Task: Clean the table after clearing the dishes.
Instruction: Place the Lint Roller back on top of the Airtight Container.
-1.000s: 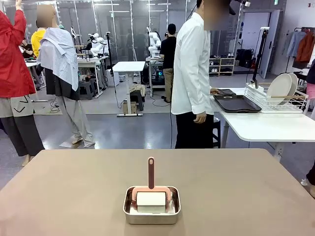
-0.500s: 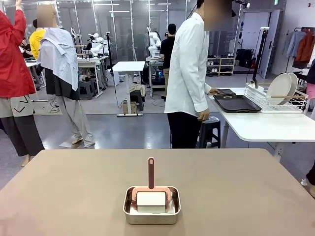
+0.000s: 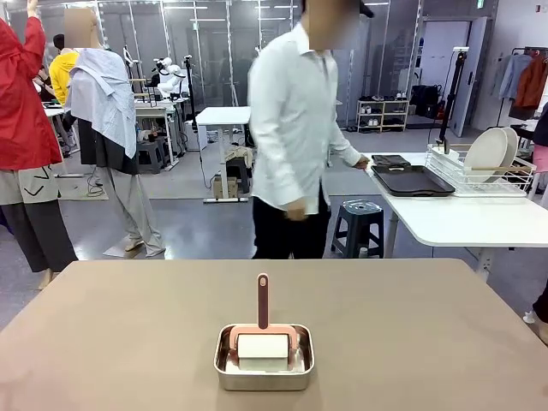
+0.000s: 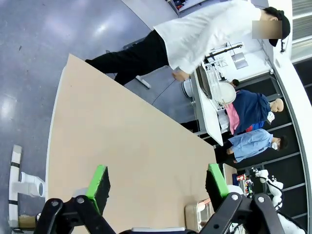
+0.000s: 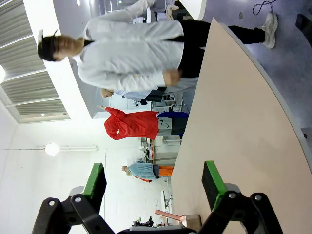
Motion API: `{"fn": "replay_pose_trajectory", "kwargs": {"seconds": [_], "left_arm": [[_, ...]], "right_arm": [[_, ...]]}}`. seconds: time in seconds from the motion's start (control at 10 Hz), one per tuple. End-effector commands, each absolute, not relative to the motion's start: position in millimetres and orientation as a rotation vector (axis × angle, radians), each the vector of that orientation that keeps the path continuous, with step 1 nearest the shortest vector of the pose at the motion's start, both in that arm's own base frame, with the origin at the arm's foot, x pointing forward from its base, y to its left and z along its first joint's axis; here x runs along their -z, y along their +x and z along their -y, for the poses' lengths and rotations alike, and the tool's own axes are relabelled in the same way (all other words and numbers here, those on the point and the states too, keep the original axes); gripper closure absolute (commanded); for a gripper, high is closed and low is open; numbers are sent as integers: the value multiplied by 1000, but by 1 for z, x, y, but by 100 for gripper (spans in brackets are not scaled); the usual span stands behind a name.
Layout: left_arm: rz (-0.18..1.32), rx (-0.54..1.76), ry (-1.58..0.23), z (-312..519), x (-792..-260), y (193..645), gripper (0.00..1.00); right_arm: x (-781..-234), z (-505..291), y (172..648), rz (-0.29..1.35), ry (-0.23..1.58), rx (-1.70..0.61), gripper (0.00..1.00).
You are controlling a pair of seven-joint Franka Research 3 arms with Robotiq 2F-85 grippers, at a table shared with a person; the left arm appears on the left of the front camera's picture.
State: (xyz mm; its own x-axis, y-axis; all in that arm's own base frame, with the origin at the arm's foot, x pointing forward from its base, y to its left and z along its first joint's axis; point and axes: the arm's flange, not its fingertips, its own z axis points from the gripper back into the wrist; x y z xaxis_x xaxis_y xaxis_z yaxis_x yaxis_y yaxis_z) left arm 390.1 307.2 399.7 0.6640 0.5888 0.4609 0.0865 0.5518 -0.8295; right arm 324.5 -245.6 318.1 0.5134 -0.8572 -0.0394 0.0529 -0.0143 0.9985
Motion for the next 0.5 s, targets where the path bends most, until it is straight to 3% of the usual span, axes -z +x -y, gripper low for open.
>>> {"fn": "replay_pose_trajectory", "kwargs": {"seconds": [0.0,0.4], "left_arm": [[799,-354,-956,-309,-403,389,0],[799,-354,-956,-309,-403,389,0]], "right_arm": [[-321,240,319,753,1404,834,0],[-321,240,319,753,1404,834,0]]}}
